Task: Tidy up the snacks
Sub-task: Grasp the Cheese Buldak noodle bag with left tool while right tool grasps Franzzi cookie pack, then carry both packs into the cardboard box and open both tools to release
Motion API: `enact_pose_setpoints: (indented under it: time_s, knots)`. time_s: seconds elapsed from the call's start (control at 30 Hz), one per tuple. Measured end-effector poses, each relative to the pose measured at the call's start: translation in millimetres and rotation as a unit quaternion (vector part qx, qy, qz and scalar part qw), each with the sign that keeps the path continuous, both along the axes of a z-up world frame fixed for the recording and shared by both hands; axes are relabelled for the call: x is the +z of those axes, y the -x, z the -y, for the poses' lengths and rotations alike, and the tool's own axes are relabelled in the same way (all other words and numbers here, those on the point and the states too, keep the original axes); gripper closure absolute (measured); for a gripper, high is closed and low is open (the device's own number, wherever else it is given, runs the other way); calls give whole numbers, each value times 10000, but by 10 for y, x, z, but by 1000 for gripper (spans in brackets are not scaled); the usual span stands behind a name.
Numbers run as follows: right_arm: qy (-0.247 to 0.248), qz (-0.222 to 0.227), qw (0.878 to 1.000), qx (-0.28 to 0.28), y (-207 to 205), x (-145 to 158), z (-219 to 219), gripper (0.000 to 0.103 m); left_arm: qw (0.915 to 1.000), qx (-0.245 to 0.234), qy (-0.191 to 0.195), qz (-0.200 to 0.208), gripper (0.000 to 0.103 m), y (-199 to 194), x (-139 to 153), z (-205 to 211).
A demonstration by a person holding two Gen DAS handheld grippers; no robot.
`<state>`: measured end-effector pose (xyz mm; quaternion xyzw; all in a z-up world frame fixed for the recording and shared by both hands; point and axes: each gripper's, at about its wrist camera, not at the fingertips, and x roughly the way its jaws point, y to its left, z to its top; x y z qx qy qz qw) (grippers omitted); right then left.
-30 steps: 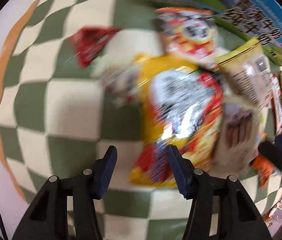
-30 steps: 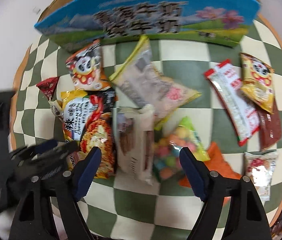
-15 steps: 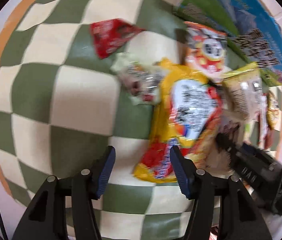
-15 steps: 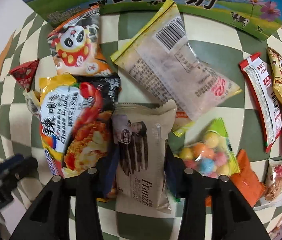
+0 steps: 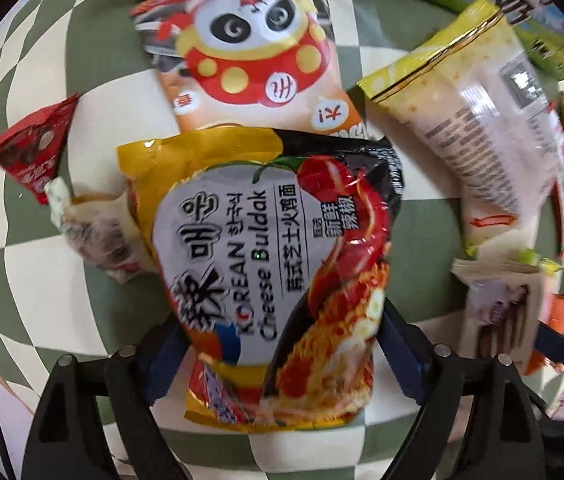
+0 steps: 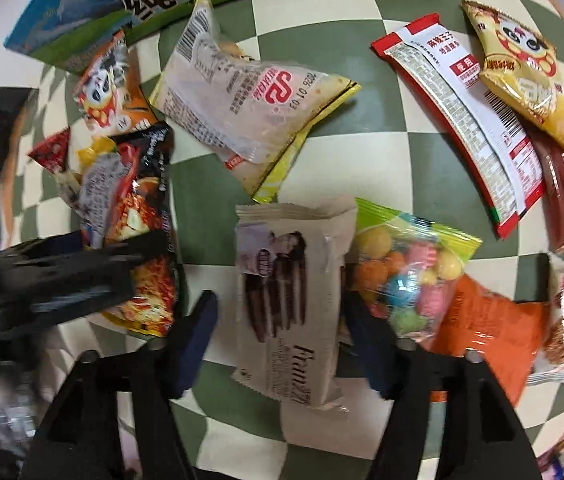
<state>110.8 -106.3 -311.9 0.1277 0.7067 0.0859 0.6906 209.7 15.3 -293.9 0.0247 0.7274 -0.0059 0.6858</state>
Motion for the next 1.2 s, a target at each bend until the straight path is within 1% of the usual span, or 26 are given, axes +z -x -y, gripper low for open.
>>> enact_pose_setpoints:
  time_s: [0.03,0.07,0.1,0.13,0.17,0.23,0.3,0.37,0.4,0.47,0.5,0.53,0.57,0.63,0.7,0.73,0.77,0.8,0.83,0.9,0.93,0.97,1.0,1.07,1.13,1.2]
  knots:
    - [6,-20,10000,-33,-33,28,28,30,10000,46,-7,42,16,-22,-35,-5]
    - [25,-6,10000,-49,-31,57,44,29,9999,116,-7,104,17,-45,-107,144]
    - [47,28,10000,-47,-27,100,54,29,9997,173,4,152,17,-52,-104,152]
    - [74,66,9999,-24,-30,122,50,29,9996,244,11,172,18,-35,-113,81]
    - [132,142,9998,0,-30,156,37,29,9994,322,11,154,18,66,-32,-77]
    - [261,296,9992,81,-6,256,-110,29,9987,492,39,124,18,218,20,-149]
    - [378,399,9983,177,-18,309,-198,29,9979,648,-40,49,18,421,37,-276]
    - [528,396,9972,363,-7,282,-302,29,9969,785,-73,-32,18,522,59,-350]
    - [784,345,9950,511,-3,216,-374,29,9962,862,-105,-68,18,606,68,-394]
    - [1063,209,9919,669,6,37,-472,29,9951,977,-79,-103,18,729,78,-477]
    - [1126,117,9910,718,12,-67,-513,34,9949,1004,-51,-125,18,782,62,-508]
    - [1129,65,9909,735,14,-154,-539,39,9948,1010,-27,-152,18,779,32,-528]
    - [1126,42,9911,708,22,-233,-546,40,9947,1008,16,-188,17,745,-18,-544]
    - [1190,148,9901,724,50,-240,-581,40,9948,991,79,-236,16,625,-92,-538]
    - [859,140,9922,888,118,-191,-643,41,9949,956,166,-273,16,566,-92,-633]
    - [715,79,9923,1012,171,-182,-698,41,9948,954,227,-271,16,529,-96,-712]
    - [585,-55,9894,1331,242,-175,-779,41,9948,944,275,-263,16,545,-86,-749]
    - [545,-166,9859,1573,307,-167,-843,41,9948,932,319,-251,16,485,-183,-812]
    - [573,-225,9841,1666,358,-170,-864,41,9947,931,361,-235,16,456,-217,-908]
    - [624,-206,9857,1552,408,-170,-842,39,9949,907,395,-207,16,471,-228,-936]
    - [589,-189,9886,1372,422,-159,-797,38,9952,878,394,-201,15,510,-277,-974]
    - [551,-173,9916,1155,427,-141,-745,34,9956,829,383,-201,14,547,-299,-1013]
    - [506,-148,9935,1013,408,-105,-678,31,9960,787,376,-194,14,629,-431,-1122]
    - [399,-72,9963,753,416,-58,-623,29,9966,730,350,-163,14,570,-535,-930]
    - [462,-93,9965,695,366,-78,-606,29,9968,716,343,-122,15,575,-548,-907]
    - [529,-187,9964,642,370,-114,-664,30,9969,710,320,-64,17,632,-451,-889]
